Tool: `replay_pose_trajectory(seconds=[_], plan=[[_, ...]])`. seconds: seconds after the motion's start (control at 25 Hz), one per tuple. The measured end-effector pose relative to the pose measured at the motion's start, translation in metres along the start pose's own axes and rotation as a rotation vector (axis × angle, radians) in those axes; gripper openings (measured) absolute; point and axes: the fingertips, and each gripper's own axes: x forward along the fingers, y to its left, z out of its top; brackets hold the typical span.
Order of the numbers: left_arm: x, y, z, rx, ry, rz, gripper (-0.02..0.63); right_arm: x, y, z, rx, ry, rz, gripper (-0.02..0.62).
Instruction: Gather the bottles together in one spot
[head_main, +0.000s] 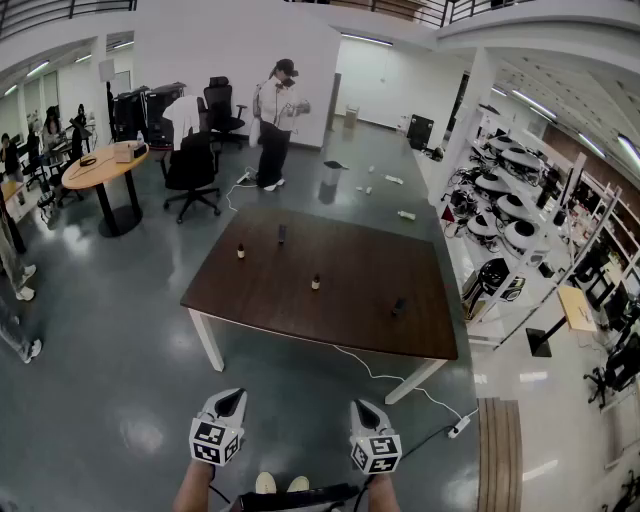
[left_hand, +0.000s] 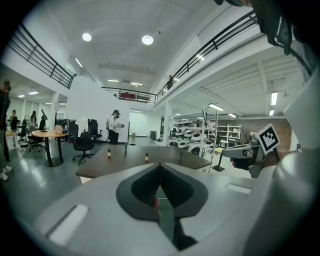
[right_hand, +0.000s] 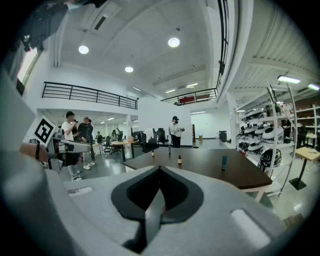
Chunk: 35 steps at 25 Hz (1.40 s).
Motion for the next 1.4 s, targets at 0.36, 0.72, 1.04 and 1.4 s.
replay_pose_trajectory(seconds=[0.36,0.72,1.04,1.4], plan=[[0.007,-0.014,-0.001,0.002,0.003,0.016,0.001,-0.003,-0.02,-0.003,0.042,-0.02,0.0,0.002],[0.007,-0.03,-0.001,-0.006,-0.01,0.039,0.002,-0.003,-0.022,-0.015,0.05,-0.005,0.058,0.002],[0.011,-0.032,-0.004,-0.017,-0.003,0.064,0.002,0.003,-0.015,-0.019,0.054,0.007,0.104,0.002],[0.055,0.005,0.01,-0.004,0.005,0.05,0.002,0.056,-0.017,-0.004,0.038,-0.005,0.103,0.002]])
